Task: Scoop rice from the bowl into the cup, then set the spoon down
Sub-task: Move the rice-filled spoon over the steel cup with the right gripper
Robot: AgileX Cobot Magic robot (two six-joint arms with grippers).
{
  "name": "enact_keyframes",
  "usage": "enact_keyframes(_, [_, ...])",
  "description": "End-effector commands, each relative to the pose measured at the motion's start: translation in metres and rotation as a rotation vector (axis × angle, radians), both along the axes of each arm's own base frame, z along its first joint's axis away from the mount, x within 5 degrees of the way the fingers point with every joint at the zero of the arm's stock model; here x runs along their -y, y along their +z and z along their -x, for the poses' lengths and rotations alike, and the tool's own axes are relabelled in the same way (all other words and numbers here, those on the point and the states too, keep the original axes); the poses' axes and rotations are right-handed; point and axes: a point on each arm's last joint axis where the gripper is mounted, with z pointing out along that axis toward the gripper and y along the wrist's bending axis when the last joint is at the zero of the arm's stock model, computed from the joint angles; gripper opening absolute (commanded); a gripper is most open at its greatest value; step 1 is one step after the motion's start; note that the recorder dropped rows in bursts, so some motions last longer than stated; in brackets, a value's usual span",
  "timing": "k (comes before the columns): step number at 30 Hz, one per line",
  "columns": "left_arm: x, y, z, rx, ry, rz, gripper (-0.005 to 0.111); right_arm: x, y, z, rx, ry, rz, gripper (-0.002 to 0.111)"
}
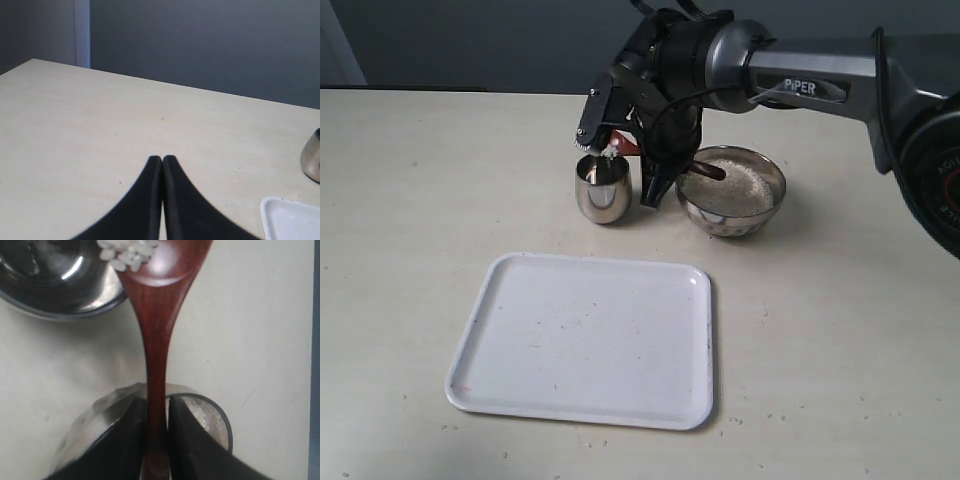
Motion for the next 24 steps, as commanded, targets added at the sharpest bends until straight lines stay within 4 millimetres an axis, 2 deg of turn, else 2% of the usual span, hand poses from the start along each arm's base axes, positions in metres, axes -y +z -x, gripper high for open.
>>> enact_keyframes(1, [0.0001,0.0008,0.0002,0.013,-0.001,0.001,0.001,-0.0013,-0.0026,-0.0025,0.017,0.013,0.004,-0.001])
enact_keyframes(24, [0.0001,0.0006,0.0002,0.011,0.0,0.001,0.001,-0.005,0.0002,-0.0087,0.094,0.074,-0.002,-0.001])
